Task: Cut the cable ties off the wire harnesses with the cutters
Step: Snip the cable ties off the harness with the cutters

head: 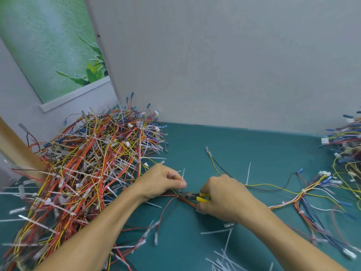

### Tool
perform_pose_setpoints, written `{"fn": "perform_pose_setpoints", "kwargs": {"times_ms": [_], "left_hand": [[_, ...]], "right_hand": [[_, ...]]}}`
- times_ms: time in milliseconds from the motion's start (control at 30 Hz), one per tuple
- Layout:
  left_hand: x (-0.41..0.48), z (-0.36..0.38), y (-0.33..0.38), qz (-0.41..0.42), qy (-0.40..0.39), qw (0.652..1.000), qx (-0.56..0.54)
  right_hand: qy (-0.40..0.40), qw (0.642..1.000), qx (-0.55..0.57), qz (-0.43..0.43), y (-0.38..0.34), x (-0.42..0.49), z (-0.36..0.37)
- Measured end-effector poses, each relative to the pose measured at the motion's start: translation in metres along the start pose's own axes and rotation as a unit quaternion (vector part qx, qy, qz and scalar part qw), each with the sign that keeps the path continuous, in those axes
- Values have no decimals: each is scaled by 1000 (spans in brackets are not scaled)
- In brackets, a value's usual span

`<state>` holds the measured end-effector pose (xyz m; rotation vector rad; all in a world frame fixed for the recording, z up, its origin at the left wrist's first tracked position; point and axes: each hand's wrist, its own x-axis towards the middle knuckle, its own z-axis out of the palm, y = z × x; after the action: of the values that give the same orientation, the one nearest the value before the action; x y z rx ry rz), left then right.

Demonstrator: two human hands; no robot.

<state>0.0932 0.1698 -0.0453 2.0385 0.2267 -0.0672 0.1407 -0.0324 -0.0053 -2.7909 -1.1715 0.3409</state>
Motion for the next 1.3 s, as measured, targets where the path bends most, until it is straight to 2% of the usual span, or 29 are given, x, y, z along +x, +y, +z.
{"fn": "perform_pose_setpoints", "kwargs": {"times_ms": [633, 767, 1300], "left_hand": [[0, 1, 0, -13, 25, 999, -32], [0, 2, -1, -5, 31, 998, -52], [-5, 8, 0, -1, 90, 995, -43]], "right_hand": [[12, 1000, -2, 16, -2, 1, 1], [-8, 1000, 1, 14, -4, 1, 2], [2, 996, -85, -28, -17, 0, 13]]}}
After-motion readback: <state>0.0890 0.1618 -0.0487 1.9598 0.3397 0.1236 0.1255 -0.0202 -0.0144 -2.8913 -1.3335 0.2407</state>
